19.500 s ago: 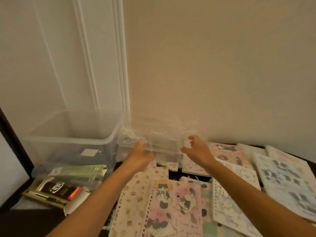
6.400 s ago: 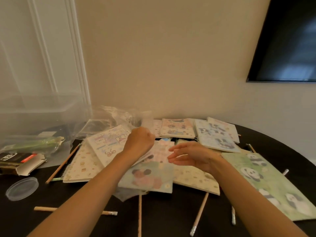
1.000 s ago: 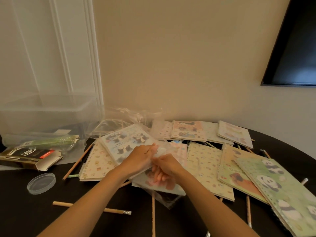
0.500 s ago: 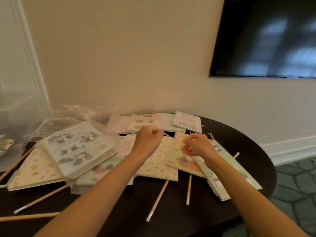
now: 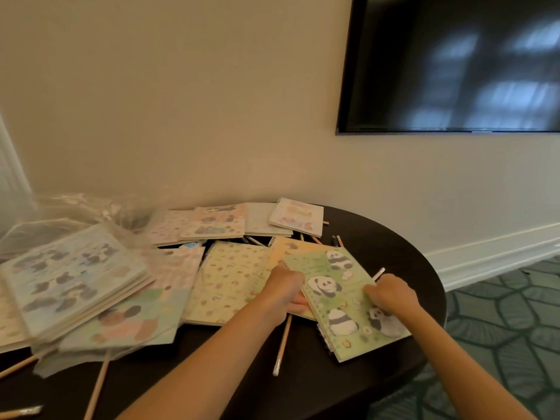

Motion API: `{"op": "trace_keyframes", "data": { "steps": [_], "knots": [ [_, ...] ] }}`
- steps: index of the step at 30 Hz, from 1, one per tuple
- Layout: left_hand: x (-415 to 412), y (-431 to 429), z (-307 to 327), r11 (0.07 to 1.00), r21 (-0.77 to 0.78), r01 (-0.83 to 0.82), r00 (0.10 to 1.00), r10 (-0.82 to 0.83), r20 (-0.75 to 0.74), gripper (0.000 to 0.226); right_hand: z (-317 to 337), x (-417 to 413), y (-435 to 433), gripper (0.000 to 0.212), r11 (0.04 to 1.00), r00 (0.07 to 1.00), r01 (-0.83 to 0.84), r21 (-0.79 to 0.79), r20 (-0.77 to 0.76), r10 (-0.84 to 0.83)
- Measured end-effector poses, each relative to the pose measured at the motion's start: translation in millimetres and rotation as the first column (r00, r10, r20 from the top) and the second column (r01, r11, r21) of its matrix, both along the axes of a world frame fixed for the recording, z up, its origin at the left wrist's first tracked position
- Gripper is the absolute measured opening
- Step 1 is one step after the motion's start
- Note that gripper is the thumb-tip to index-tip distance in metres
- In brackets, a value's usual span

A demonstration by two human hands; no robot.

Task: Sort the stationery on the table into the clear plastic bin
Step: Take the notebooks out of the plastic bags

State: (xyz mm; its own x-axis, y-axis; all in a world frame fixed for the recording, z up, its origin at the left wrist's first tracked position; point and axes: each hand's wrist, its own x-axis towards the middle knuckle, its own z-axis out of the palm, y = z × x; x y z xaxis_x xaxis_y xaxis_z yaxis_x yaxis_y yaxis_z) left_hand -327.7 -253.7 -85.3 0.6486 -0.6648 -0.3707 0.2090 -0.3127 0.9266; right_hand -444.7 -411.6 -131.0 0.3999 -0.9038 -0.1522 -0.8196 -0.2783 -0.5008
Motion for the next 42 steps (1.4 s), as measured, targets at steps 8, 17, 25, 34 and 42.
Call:
{"op": "trace_keyframes", "data": {
  "steps": [8,17,25,34,42],
  "knots": [
    [-9,-7,-8,0.977,-0.112,-0.18,0.983,0.175,-0.057,0.02,1,-5,11,0.023,0.996,0.871,0.049,0.077,0.485,-0.08],
    [0,11,1,0.966,-0.191,-0.175,0.955,0.213,0.205,0.016,44,0,42,0.011,0.962,0.557,-0.01,0.274,0.8,-0.222],
    [32,53,18,0.989,-0.134,-0.057,0.882,0.113,0.458,0.03,62,42,93,0.007,0.875,0.372,-0.173,0.453,0.852,-0.368],
    [99,144,42,0.99,-0.025,-0.136,0.706,0.115,0.698,0.034,73,96,133,0.03,0.773,0.305,-0.432,0.464,0.882,-0.358],
    [157,213,53,0.959,0.208,-0.193,0.365,-0.126,0.922,0.035,87,125,166,0.014,0.713,0.54,-0.573,0.404,0.841,-0.042]
  ]
}}
